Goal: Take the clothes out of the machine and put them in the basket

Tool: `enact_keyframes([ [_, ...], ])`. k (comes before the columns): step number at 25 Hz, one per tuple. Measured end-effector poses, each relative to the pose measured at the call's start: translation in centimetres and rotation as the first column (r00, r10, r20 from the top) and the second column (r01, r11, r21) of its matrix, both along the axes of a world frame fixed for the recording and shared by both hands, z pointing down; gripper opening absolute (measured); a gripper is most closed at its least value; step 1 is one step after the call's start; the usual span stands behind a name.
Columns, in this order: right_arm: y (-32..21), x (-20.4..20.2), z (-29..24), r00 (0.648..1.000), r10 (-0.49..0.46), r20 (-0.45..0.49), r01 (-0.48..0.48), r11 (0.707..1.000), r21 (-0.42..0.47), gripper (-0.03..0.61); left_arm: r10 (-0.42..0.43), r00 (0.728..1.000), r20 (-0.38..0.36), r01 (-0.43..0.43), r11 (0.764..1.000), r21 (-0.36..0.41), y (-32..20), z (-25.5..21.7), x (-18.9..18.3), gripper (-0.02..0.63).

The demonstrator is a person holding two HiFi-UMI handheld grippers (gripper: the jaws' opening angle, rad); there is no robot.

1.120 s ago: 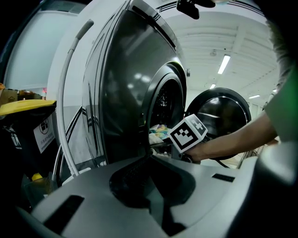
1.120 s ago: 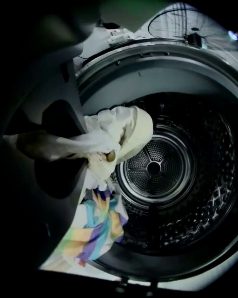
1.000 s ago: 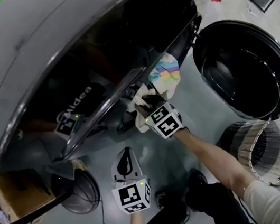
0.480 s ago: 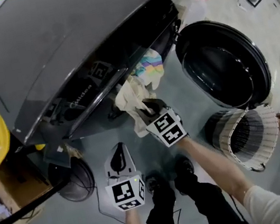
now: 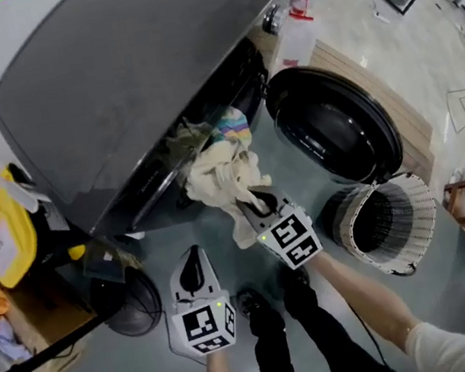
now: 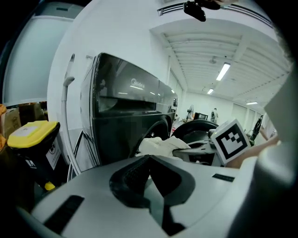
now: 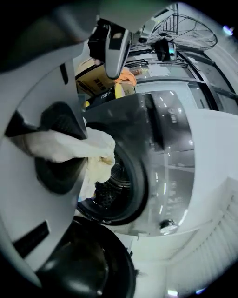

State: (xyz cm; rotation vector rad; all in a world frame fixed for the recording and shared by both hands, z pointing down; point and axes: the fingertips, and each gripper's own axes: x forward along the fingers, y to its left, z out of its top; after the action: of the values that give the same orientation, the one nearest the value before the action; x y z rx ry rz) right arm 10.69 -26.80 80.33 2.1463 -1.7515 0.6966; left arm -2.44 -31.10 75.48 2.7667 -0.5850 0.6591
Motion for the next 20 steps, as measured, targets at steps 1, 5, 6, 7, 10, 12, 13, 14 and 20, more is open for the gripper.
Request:
enact_keyframes([
  [1,0.6,0.1,-1.6,1.000,0.005,-0.004,-0.004,1.000,0.005,0.081,0.001,1.000,-0.003,-0.001,1.000,0.003,0.1,-1.3,0.1,0.018],
  [5,2.6,0.7,-8.3,0.999,0.022,-0.024,-0.022,0.999,0.034,0.081,-0.006,1.000,-0.023,0.007,0.999,0.045,-0.1,-7.5,0.9,0.018],
  [6,3.2,0.7,-9.9,0.999,0.029,-0.026,-0.028,0.999,0.039,0.081,-0.007,1.000,-0.028,0.008,0.999,0.053,-0.1,-9.0,1.0,0.018],
  [7,3.8,0.6,-11.5,0.999,0.037,-0.026,-0.036,0.998,0.045,0.080,-0.008,0.999,-0.033,0.010,0.998,0.059,0.0,-10.6,1.0,0.018],
  [10,5.6,0.5,-16.4,0.997,0.061,-0.036,-0.059,0.996,0.065,0.080,-0.014,0.999,-0.053,0.018,0.997,0.073,0.4,-15.2,1.1,0.018],
  [12,6.5,0.7,-19.7,0.996,0.083,-0.036,-0.080,0.993,0.088,0.081,-0.018,0.997,-0.071,0.024,0.997,0.079,0.6,-18.1,1.4,0.018],
  [13,6.9,0.8,-21.3,0.995,0.093,-0.034,-0.089,0.991,0.100,0.080,-0.020,0.997,-0.078,0.026,0.996,0.081,0.8,-19.4,1.5,0.018],
  [14,7.3,0.8,-22.9,0.994,0.101,-0.032,-0.097,0.989,0.110,0.080,-0.019,0.997,-0.080,0.026,0.996,0.080,1.0,-20.5,1.5,0.018],
  [20,10.0,1.7,-31.6,0.988,0.144,-0.048,-0.135,0.979,0.155,0.081,0.004,0.995,-0.099,0.003,0.998,0.067,2.7,-27.1,2.6,0.018],
])
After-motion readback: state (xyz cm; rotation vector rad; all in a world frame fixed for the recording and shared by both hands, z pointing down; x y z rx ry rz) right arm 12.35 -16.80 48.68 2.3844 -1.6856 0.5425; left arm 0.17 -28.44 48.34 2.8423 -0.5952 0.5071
